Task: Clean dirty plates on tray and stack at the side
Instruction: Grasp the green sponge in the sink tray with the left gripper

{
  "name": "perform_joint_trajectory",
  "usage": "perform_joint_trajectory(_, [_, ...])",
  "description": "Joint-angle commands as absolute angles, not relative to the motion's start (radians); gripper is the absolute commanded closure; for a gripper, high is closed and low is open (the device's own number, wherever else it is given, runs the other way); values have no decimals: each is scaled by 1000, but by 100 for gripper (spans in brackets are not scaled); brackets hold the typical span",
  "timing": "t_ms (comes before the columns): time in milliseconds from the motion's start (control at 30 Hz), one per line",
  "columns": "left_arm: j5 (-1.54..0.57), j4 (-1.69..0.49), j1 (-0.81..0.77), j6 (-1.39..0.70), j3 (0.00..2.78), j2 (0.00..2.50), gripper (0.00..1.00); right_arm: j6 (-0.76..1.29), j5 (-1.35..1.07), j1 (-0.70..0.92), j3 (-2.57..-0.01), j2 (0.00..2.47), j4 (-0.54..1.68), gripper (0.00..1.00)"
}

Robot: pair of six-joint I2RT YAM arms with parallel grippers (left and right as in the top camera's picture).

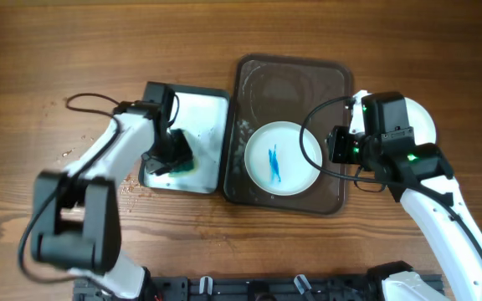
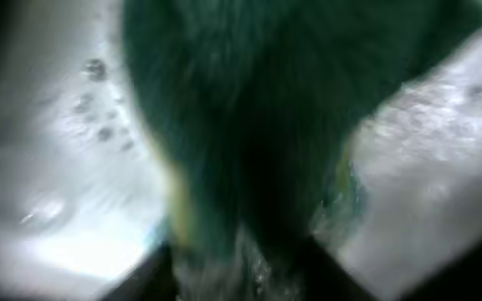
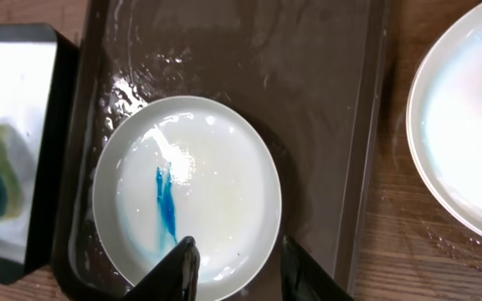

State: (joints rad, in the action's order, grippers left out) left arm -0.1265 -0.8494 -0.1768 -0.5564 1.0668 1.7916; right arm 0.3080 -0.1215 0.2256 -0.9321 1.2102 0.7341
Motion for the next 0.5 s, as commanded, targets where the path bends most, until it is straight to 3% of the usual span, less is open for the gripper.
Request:
perform_joint_trajectory(0, [-164, -823, -199, -569, 1058, 1897, 96, 291, -104, 220, -947, 1227, 737, 67])
perform_joint_trajectory(200, [-164, -946, -174, -561, 1135, 1852, 96, 291, -104, 220, -947, 1227, 742, 66])
perform_joint_trajectory(367, [-150, -1018, -163, -475, 1237, 1787, 57, 291, -104, 220, -947, 1227, 745, 66])
perform_joint_trajectory(467, [-23, -993, -165, -474, 1232, 1788, 50, 291, -104, 220, -947, 1227, 745, 63])
